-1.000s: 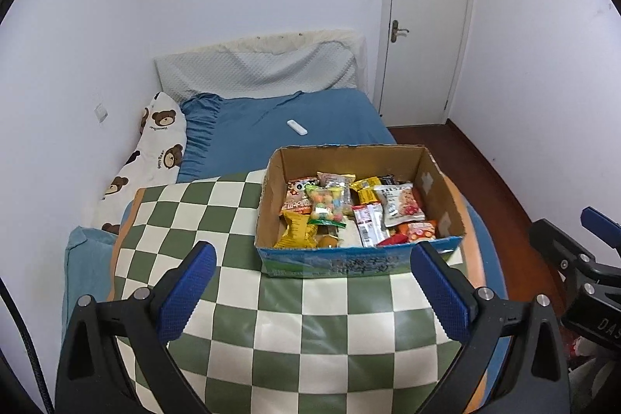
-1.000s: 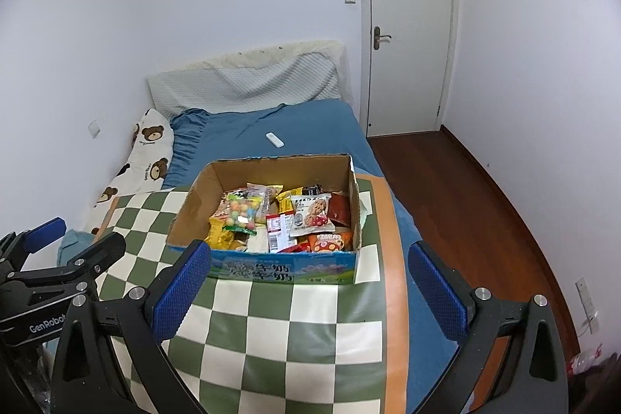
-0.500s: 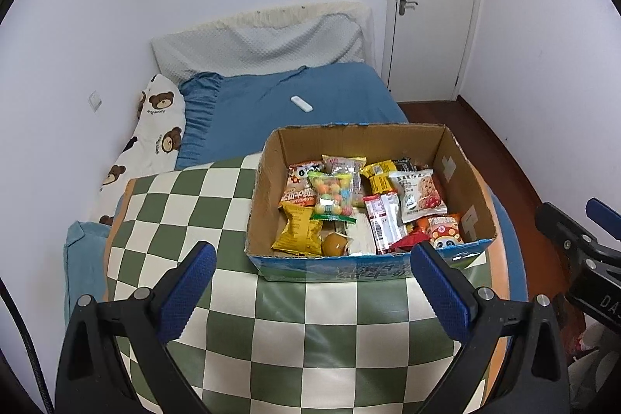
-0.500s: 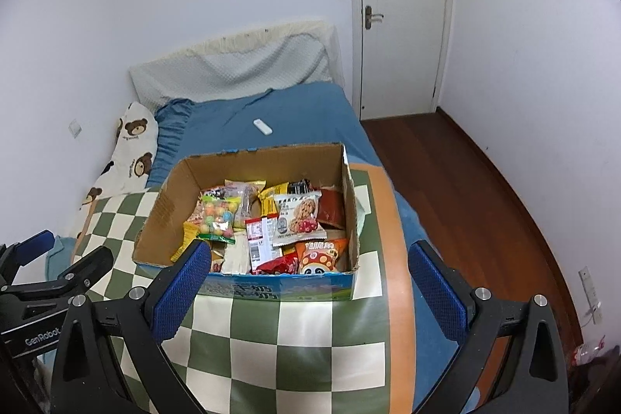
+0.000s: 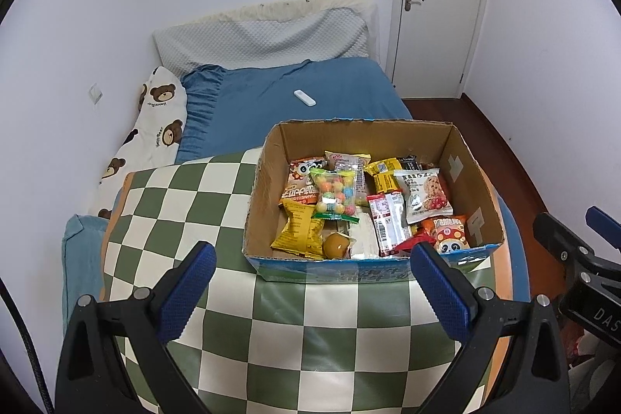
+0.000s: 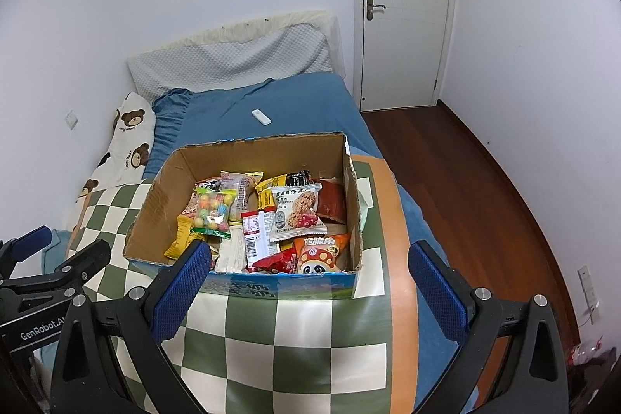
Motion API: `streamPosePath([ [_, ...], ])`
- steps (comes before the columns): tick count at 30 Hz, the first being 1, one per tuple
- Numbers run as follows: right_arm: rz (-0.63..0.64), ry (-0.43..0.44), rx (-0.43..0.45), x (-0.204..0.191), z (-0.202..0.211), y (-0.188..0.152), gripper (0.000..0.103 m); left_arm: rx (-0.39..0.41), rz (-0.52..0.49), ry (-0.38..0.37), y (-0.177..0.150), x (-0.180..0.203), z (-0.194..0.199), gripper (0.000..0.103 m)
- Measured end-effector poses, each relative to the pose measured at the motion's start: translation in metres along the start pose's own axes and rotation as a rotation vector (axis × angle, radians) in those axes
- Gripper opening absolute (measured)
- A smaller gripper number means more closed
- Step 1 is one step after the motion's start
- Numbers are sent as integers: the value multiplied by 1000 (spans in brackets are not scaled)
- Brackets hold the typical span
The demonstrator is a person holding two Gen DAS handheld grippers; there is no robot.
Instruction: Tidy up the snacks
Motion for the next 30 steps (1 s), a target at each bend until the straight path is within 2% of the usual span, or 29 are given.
streamPosePath([
  [30,-2,-9,6,0,4,1,103,8,9,6,3,0,3,103],
])
Point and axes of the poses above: each gripper's, at about its wrist camera, not at the fingertips, and z roughly against the way its jaws point, x to its right, y to its top, the point moved 5 cm from there along -z, roughly the way its jaws point, and after that the axes turned 10 degrees about x, right-handed, at the moved point
